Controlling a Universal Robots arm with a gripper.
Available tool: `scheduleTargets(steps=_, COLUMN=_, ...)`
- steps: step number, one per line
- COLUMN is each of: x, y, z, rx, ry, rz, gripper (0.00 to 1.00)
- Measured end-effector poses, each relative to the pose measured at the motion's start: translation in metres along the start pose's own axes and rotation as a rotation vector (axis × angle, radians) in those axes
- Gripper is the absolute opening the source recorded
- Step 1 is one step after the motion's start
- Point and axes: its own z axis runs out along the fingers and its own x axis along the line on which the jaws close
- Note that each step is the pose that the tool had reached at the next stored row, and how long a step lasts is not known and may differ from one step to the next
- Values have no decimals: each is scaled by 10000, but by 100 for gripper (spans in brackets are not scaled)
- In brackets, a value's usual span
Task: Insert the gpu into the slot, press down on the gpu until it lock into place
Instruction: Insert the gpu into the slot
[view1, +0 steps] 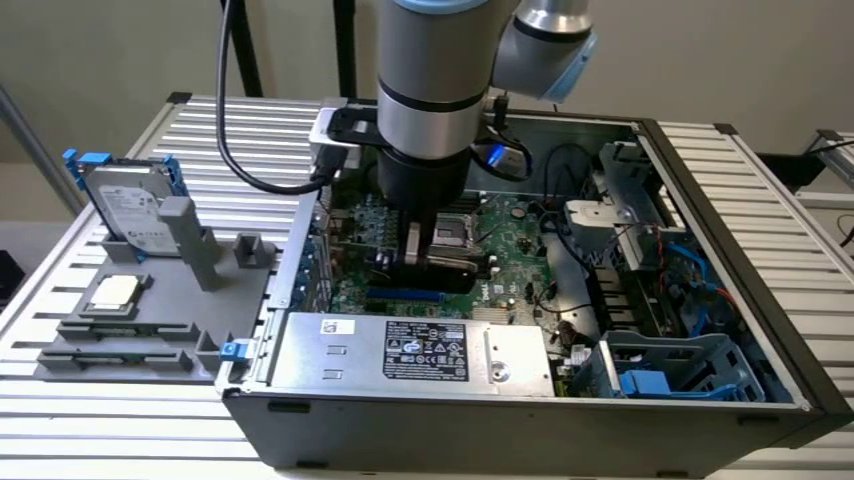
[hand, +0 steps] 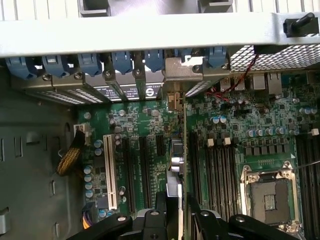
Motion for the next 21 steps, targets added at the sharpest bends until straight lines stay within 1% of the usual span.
scheduleTargets(steps=11, x=0, y=1, z=10, rx=-5, ry=1, rz=-6, gripper=26)
scheduleTargets(steps=16, x=-12, y=2, z=13, rx=-23, ry=4, rz=-223, gripper=26)
scheduleTargets(steps=21, x=-25, y=3, z=16, rx=-28, ry=6, rz=-274, gripper=26)
